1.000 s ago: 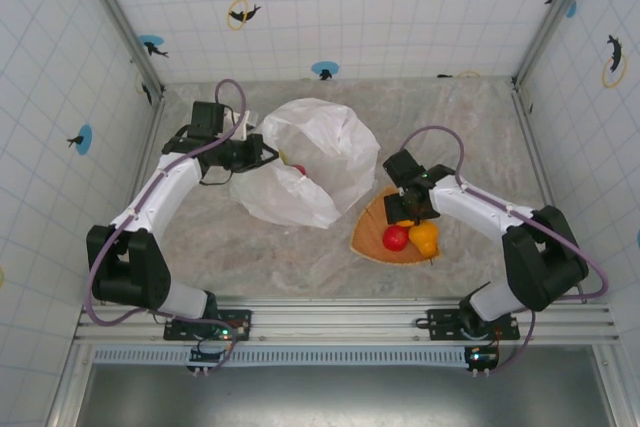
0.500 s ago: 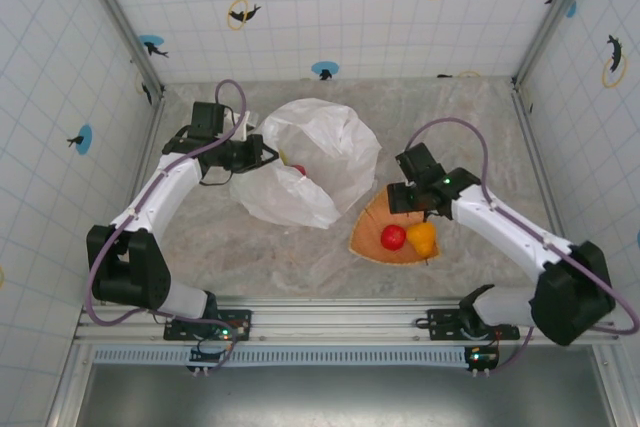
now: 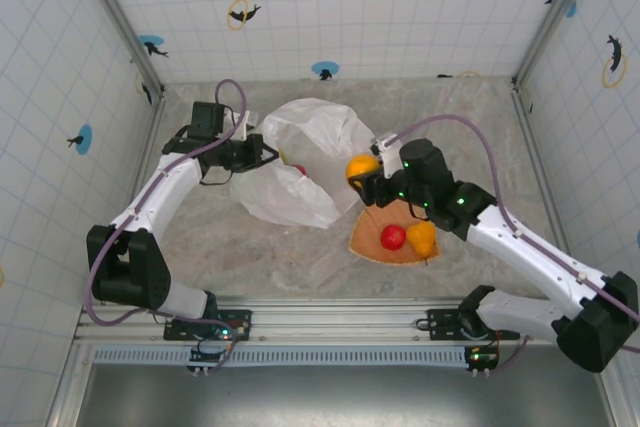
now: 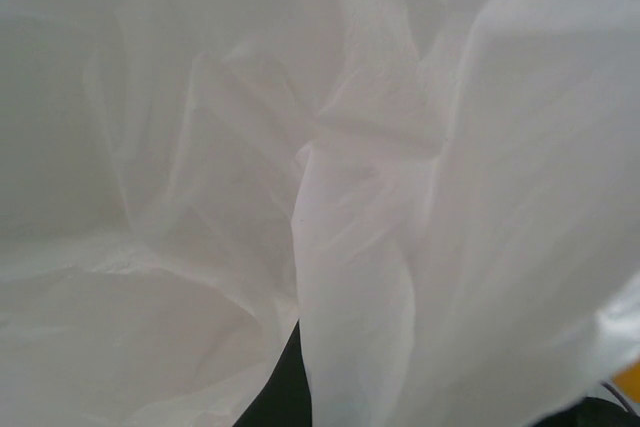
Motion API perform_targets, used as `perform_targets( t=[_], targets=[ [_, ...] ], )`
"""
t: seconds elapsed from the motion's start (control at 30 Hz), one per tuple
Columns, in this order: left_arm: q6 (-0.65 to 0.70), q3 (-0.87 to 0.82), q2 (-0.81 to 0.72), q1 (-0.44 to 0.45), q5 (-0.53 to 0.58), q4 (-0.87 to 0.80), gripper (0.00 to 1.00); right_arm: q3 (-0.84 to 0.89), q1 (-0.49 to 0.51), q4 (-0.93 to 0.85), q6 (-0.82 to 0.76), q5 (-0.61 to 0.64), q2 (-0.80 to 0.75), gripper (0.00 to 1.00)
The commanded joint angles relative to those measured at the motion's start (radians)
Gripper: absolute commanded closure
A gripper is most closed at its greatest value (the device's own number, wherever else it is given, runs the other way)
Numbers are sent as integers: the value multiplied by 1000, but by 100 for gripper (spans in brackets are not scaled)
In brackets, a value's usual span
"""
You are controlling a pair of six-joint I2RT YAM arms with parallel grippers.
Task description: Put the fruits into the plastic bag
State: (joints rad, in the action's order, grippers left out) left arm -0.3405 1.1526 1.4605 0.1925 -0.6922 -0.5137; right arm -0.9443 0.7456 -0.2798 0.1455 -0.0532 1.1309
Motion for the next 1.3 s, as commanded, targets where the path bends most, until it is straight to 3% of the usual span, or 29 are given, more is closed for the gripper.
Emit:
perform_targets(
  t=[0.0, 0.47, 1.0, 1.27],
  targets=[
    [2, 1, -21, -4, -6, 4, 100, -68, 27, 74, -100, -35, 78, 36],
    [-4, -6, -29, -4, -13, 0, 100, -131, 55, 202, -207, -54, 366, 38],
    [-14, -16, -34, -4, -13, 8, 100, -273, 105, 395, -38, 81, 692, 37],
    [-15, -16, -39, -5, -13, 9, 100, -353, 102, 375, 33, 34, 783, 25]
  ],
)
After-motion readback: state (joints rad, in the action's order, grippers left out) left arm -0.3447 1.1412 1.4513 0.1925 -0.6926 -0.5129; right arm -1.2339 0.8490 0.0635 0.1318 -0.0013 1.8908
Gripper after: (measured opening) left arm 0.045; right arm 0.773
